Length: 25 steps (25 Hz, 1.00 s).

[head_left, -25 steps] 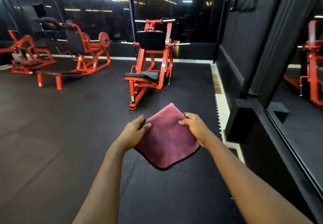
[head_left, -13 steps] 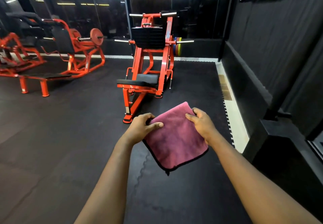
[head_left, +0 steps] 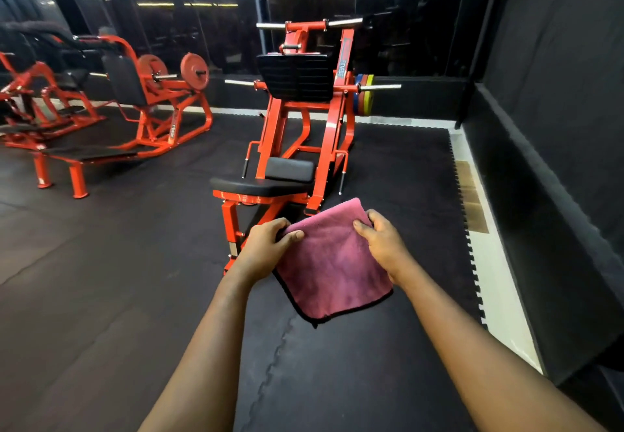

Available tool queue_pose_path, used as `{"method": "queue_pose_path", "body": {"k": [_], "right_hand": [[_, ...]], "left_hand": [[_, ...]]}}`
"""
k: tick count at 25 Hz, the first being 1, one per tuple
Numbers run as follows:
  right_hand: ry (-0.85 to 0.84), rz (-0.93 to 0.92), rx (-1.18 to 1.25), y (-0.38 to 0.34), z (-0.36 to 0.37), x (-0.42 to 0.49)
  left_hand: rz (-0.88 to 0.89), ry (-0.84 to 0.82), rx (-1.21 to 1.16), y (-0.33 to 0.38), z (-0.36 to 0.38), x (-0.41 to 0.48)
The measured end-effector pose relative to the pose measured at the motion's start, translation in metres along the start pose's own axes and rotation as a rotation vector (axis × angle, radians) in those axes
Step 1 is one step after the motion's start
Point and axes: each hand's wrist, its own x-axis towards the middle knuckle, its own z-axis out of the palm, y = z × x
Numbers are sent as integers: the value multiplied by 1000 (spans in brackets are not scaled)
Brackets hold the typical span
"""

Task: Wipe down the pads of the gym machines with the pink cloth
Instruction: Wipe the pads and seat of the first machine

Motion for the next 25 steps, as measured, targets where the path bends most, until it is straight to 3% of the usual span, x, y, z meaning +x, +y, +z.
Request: {"method": "queue_pose_path", "body": {"k": [3, 19, 25], "right_hand": [[-60, 7, -24, 2, -7, 100], [-230, 5, 24, 58, 1, 606], [-481, -36, 6, 87, 33, 780]], "left_hand": [[-79, 71, -27, -15, 21, 84], [-227, 130, -22, -151, 119, 548], [-405, 228, 22, -210, 145, 659]]}}
